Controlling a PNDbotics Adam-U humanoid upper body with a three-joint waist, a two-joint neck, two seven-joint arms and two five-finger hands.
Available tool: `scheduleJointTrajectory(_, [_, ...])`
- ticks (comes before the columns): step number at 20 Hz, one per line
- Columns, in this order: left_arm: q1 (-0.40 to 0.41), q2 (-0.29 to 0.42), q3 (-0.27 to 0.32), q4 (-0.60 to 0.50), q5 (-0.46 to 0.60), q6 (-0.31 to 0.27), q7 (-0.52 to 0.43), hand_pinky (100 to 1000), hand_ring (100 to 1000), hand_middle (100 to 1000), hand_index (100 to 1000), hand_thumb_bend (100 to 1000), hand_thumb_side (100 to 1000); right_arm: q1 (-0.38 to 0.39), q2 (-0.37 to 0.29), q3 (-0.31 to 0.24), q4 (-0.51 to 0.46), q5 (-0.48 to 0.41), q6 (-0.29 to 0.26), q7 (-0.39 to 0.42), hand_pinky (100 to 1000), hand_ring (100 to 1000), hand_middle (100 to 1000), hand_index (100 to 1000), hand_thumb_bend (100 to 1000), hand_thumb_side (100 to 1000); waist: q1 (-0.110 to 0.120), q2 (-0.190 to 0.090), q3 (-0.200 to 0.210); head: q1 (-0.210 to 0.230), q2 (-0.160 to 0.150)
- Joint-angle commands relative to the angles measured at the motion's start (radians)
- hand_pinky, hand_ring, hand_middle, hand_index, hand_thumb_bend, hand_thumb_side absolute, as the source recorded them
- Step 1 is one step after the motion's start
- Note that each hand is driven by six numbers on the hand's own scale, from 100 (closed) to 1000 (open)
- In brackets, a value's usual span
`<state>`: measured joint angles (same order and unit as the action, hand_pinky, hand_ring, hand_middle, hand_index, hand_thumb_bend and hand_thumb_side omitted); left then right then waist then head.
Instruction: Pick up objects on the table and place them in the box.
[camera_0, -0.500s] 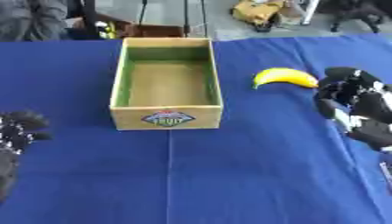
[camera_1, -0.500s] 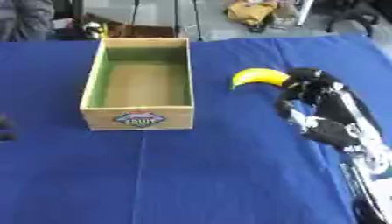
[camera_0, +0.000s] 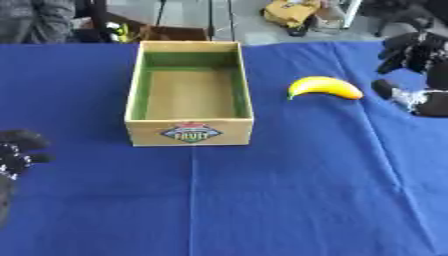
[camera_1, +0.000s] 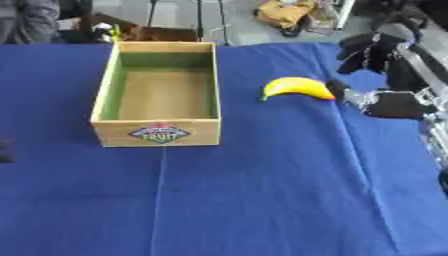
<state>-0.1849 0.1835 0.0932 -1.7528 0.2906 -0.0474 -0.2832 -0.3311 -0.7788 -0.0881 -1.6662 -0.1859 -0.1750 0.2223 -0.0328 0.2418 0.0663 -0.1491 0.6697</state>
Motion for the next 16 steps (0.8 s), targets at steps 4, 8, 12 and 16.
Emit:
scheduleJointTrajectory(4, [-0.006,0.017,-0.011,-0.012,0.0,-0.002,-0.011,650,710,631,705,255,1000,-0.128,-0.116,0.036,0.157,0.065,0.002,0.093,671,621,630,767,440,194,-0.002,-0.016,0.023,-0.016,0.005])
scheduleJointTrajectory(8, [-0.009,0.019,-0.016,-0.012,0.0,-0.003,-0.016,650,710,630,705,250,1000,-0.204,-0.114,0.043,0.263,0.13,-0.007,0.144,676,624,628,767,443,193,-0.003,-0.011,0.044,-0.022,0.002])
scheduleJointTrajectory(12, [-0.013,0.022,-0.022,-0.013,0.0,-0.005,-0.021,650,710,630,705,247,1000,-0.271,-0.105,0.054,0.374,0.199,-0.039,0.169,680,628,631,769,448,194,-0.002,-0.007,0.063,-0.03,0.001])
scheduleJointTrajectory(16, [-0.016,0.024,-0.027,-0.014,0.001,-0.006,-0.026,650,710,629,705,243,1000,-0.32,-0.089,0.061,0.482,0.267,-0.097,0.172,681,628,627,766,446,194,-0.002,-0.005,0.077,-0.039,0.002])
